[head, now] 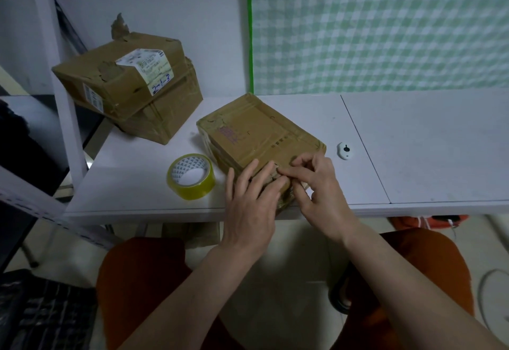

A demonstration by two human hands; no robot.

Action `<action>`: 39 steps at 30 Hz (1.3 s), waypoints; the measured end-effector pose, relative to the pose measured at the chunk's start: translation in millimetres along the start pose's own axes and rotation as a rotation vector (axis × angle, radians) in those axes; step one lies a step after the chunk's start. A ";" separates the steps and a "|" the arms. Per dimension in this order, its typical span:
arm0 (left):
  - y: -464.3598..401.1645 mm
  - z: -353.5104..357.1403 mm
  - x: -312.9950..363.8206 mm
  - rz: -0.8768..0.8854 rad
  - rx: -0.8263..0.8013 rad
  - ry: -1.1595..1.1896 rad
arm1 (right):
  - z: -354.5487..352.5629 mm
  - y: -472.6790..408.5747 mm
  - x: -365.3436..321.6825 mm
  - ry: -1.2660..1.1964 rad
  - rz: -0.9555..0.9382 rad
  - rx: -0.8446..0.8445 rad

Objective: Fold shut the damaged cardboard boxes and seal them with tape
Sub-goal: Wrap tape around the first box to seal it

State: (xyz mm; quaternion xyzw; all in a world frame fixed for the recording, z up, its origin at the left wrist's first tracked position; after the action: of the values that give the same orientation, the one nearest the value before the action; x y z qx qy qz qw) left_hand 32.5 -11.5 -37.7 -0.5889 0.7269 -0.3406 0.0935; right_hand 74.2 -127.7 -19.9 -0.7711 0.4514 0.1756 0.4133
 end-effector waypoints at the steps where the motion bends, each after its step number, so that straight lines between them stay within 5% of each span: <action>1: 0.0 0.0 0.0 -0.003 0.009 0.008 | -0.6 -0.3 -0.1 0.008 -0.016 -0.004; 8: -1.2 -5.1 0.8 -0.005 0.063 0.202 | 4.4 -2.7 -0.6 0.068 -0.041 -0.045; 21: 5.0 -6.1 -16.7 -0.148 -0.001 0.151 | -4.7 0.8 -7.3 0.004 -0.022 0.046; 30: -8.8 -17.6 -20.4 -0.180 -0.013 0.205 | 8.7 -31.1 -21.5 0.183 -0.101 -0.149; 39: -36.2 -24.8 -33.8 -0.241 -0.021 0.182 | -2.5 -17.3 -26.6 0.098 -0.192 0.007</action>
State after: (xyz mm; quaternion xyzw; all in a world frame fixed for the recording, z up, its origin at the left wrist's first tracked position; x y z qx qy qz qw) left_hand 57.6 26.5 -6.1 -0.6395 0.6599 -0.3939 -0.0204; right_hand 74.4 -110.7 7.1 -0.8170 0.3959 0.0957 0.4083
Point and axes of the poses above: each hand's wrist, its own y-axis away from the middle knuckle, its own z-axis out of the palm, x = y × z, the point moved 8 cm from there along -y, towards the middle knuckle, and after that the axes turned 3 degrees about x, right-handed, at the moved point
